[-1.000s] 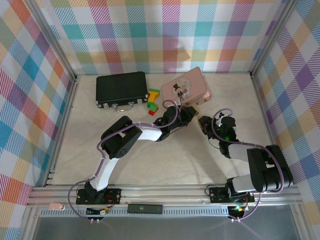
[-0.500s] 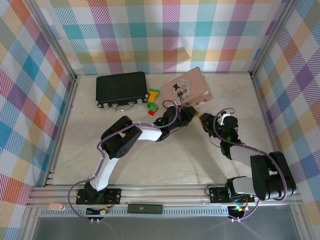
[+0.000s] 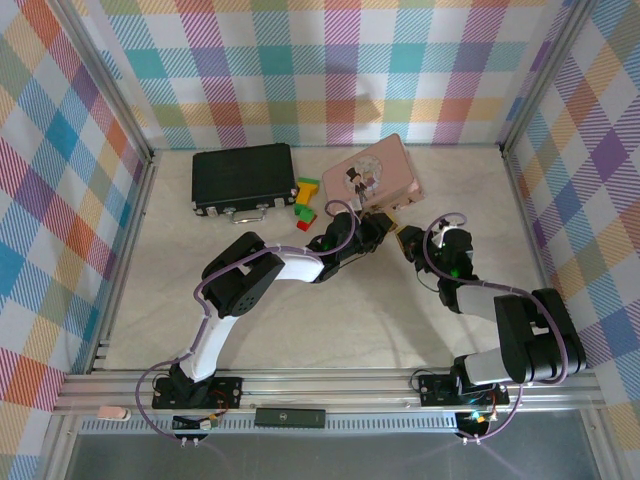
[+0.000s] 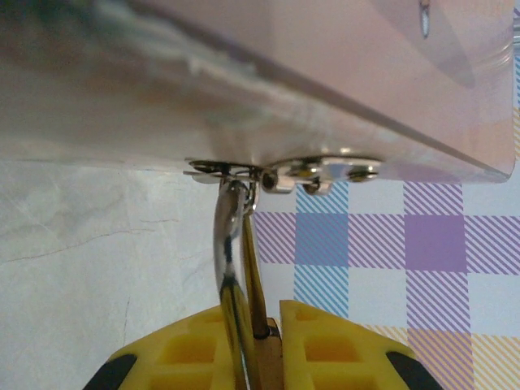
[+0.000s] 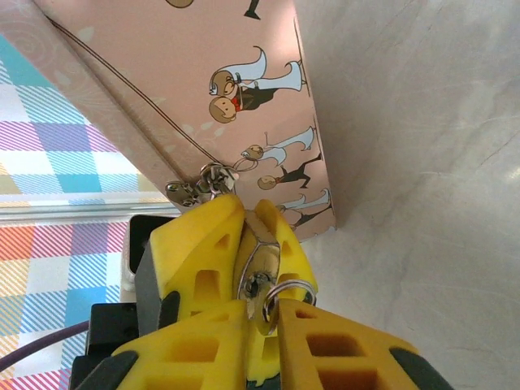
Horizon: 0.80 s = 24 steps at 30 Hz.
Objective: Unlock a padlock with a key
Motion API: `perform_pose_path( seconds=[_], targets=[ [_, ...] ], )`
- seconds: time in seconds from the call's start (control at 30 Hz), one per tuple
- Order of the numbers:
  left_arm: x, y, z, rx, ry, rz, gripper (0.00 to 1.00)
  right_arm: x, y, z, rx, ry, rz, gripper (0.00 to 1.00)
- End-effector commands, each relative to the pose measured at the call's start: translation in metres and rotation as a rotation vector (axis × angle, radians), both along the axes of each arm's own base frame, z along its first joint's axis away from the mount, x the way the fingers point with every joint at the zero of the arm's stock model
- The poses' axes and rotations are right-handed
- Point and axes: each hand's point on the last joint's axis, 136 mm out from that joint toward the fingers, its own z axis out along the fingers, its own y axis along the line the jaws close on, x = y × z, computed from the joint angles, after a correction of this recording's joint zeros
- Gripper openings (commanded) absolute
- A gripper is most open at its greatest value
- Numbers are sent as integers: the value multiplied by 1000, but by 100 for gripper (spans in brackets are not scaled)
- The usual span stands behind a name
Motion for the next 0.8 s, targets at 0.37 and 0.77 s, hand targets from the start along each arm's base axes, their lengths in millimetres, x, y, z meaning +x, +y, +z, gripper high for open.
perform_pose_path(
  seconds=[0.37, 0.77],
  targets=[
    [-13, -11, 36, -99, -73, -50, 0, 17, 5, 27, 111, -53, -6, 0],
    [-14, -23, 11, -58, -261, -119, 0, 31, 11, 58, 830, 308, -108, 0]
  ],
)
